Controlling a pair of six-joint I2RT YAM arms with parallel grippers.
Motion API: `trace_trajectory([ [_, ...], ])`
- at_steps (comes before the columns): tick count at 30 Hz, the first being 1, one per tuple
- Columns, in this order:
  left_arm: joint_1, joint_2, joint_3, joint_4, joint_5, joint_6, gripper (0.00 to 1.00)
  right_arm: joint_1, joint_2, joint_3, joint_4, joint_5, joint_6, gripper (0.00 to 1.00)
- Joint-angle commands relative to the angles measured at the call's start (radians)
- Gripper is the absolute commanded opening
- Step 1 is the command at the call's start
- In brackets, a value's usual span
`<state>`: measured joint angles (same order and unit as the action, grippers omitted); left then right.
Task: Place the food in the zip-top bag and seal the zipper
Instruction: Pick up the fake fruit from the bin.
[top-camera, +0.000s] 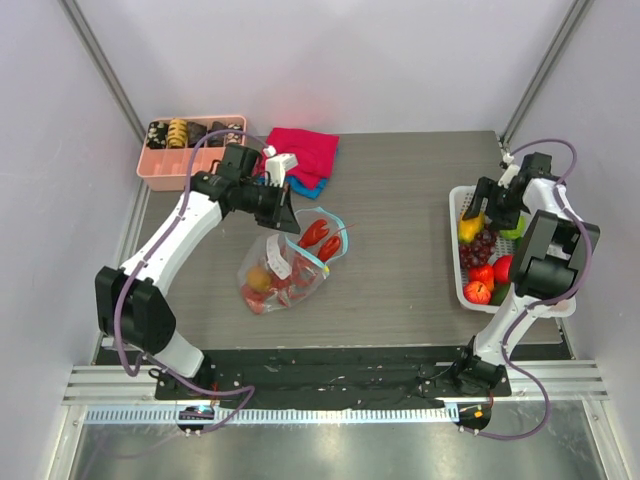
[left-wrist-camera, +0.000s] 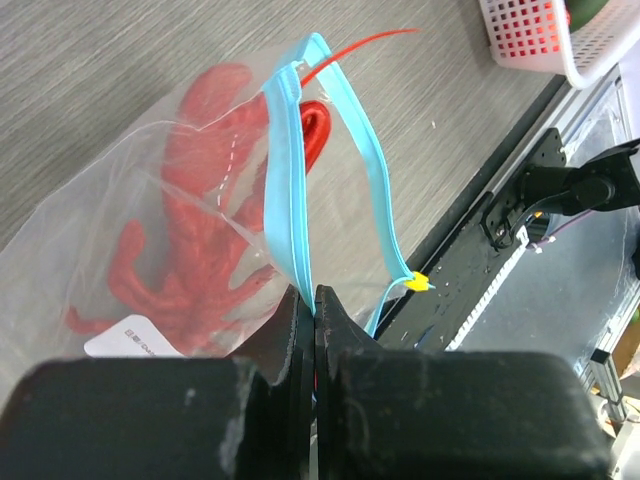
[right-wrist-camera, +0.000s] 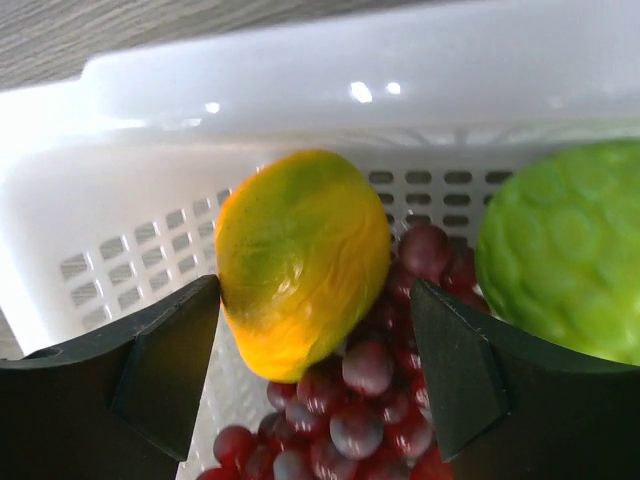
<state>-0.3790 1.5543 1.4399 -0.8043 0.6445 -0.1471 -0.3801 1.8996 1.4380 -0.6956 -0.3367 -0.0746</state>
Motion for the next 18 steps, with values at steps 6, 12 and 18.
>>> trace_trajectory([
  [6, 0.000, 0.050, 0.088, -0.047, -0.003, 0.035, 0.00, 0.029, 0.013, -0.001, 0.094, -0.042, 0.009, 0.80],
  [12, 0.000, 0.066, 0.105, -0.049, -0.006, 0.037, 0.00, 0.030, 0.033, 0.025, 0.064, -0.074, -0.005, 0.61],
  [18, 0.000, 0.067, 0.106, -0.041, 0.006, 0.027, 0.00, -0.002, -0.054, 0.074, -0.021, -0.074, -0.017, 0.36],
])
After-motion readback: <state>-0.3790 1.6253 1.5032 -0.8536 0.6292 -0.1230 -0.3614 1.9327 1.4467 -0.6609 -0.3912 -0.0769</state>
